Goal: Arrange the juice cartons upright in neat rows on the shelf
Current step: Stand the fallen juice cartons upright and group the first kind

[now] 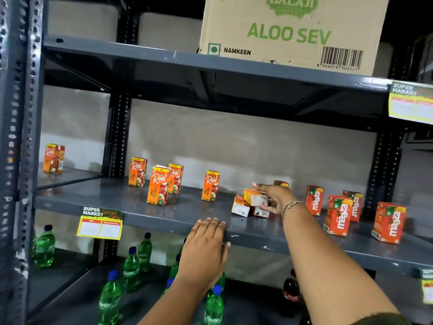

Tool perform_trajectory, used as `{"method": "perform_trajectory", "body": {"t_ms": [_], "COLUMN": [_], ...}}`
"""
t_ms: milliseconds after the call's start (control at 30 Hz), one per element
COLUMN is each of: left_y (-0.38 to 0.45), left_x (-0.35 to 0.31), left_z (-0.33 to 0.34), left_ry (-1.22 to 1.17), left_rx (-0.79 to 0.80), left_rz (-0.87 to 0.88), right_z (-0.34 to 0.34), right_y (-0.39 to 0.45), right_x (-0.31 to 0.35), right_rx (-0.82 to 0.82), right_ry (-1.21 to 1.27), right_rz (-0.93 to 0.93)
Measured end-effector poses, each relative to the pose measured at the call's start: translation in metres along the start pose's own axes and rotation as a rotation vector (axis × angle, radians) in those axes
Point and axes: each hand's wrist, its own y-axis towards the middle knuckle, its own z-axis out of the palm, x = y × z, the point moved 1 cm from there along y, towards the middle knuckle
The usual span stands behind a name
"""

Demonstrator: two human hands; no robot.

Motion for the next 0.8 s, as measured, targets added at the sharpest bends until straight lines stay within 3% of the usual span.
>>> {"method": "perform_trajectory", "body": {"t_ms": [267, 467, 667, 800], "left_y": [-0.002, 0.001, -0.001, -0.001], "left_x": [0.002, 0.000, -0.006, -0.011], "left_z": [-0.002, -0.009, -0.015, -0.018], "left_ry": [0.004, 0.007, 0.003, 0.001], "left_rx": [0.009, 0.085, 0.163, 0.154], "left_rz": [0.050, 0.054, 0.031, 0.012], "right_z": [0.005, 0.007, 0.001, -0.005], "right_y": [-0.052, -0.066, -0.064, -0.062], "right_x": [-0.021, -0.044, -0.058, -0.056], "right_rx": [0.086, 0.058, -0.161, -0.170], "right_ry": [0.190, 0.301, -0.267, -0.528], "right_rz": [0.143, -0.035, -0.277, -0.304]}}
